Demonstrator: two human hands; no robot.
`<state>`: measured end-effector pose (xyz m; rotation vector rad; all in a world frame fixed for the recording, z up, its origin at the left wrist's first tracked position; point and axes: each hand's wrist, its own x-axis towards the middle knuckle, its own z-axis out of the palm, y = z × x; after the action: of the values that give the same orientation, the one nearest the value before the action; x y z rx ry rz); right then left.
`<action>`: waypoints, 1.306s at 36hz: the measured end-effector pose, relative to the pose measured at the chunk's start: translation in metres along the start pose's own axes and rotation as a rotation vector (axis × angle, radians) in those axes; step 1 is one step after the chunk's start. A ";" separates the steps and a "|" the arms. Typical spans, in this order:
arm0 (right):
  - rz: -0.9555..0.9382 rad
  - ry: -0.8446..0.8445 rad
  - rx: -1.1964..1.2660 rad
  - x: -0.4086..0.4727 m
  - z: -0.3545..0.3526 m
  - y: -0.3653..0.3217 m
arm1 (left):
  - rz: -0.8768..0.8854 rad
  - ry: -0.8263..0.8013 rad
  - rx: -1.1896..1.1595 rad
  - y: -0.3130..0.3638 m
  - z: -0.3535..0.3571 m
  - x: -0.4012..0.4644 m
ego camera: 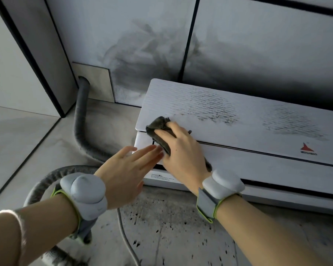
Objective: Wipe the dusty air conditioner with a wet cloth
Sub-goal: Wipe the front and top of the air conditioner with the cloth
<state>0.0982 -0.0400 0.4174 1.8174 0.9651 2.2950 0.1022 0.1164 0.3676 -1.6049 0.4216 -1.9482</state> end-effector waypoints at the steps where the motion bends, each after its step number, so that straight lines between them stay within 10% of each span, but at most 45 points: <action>1: 0.006 0.015 0.009 -0.001 0.001 0.000 | 0.005 -0.002 -0.004 0.000 -0.002 0.000; 19: -0.084 -0.021 0.163 0.002 -0.001 -0.015 | -0.052 -0.063 -0.114 0.002 -0.021 -0.010; 25: 0.474 0.080 0.979 0.005 -0.031 -0.018 | -0.442 -0.169 -0.459 0.011 -0.052 -0.006; 29: 0.918 0.028 1.516 0.004 -0.052 -0.018 | -0.967 -0.123 -1.010 0.012 -0.065 0.011; 33: 1.079 -0.063 1.774 -0.003 -0.063 -0.016 | -1.137 -0.236 -1.611 0.018 -0.082 0.031; 47: 0.933 -0.371 1.425 -0.044 -0.076 0.010 | -1.097 -0.053 -1.913 0.040 -0.083 0.027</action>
<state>0.0469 -0.0988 0.3762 3.6026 2.3428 1.1090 0.0280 0.0591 0.3467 -3.5064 2.1977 -1.9449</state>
